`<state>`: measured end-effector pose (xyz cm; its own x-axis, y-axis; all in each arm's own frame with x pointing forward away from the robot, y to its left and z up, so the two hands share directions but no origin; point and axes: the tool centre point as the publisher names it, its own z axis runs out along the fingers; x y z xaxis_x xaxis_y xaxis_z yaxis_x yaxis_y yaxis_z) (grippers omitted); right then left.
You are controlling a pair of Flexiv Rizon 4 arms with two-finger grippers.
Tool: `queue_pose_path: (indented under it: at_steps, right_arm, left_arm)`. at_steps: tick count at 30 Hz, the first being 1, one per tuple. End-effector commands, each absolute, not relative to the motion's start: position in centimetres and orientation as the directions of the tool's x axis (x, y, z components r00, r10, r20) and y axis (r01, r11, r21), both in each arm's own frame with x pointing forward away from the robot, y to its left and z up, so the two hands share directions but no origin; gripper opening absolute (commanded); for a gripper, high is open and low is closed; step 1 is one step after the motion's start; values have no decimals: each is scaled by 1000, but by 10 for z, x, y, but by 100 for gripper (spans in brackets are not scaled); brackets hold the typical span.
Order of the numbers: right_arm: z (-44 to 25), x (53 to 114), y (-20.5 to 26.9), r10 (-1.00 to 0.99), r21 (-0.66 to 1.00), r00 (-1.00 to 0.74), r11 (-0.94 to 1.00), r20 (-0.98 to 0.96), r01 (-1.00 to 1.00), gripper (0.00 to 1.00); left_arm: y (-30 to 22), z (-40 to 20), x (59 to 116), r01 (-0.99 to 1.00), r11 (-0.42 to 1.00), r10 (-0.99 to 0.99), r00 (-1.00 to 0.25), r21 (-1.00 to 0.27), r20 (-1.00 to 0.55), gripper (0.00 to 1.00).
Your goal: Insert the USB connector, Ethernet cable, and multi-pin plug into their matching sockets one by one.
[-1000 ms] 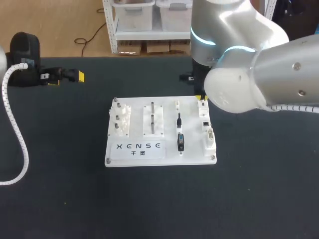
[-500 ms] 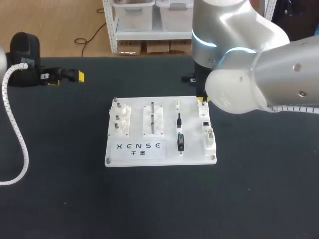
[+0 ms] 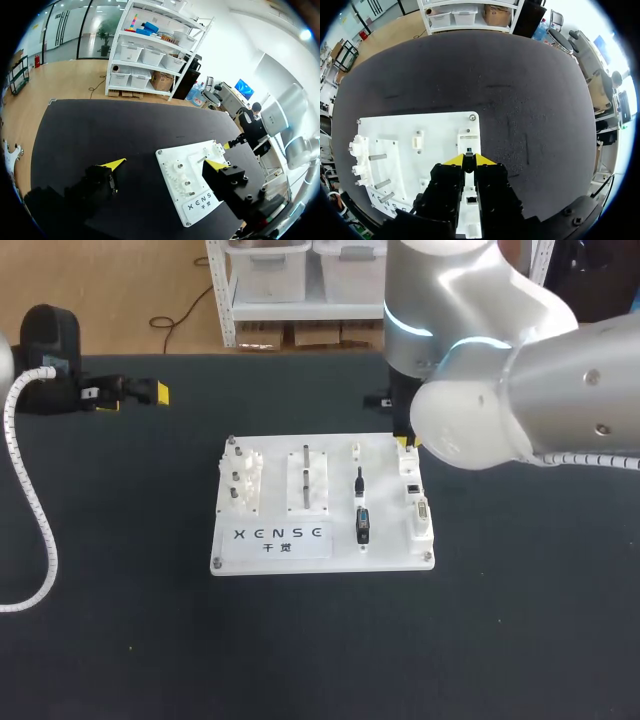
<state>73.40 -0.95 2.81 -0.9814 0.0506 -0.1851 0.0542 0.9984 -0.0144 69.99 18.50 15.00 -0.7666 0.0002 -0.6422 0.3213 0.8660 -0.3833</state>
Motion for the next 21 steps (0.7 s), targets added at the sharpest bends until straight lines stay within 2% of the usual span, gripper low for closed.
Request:
queue_pose_path:
  at_steps: [1,21]
  right_arm:
    - [26,735,-8,50,-18,-982,998,-184,54,0]
    - [22,742,-9,57,-25,-983,998,-175,62,0]
  left_arm:
    - [185,150,700,321,866,0,-767,-383,-642,100]
    - [185,150,700,321,866,0,-767,-383,-642,100]
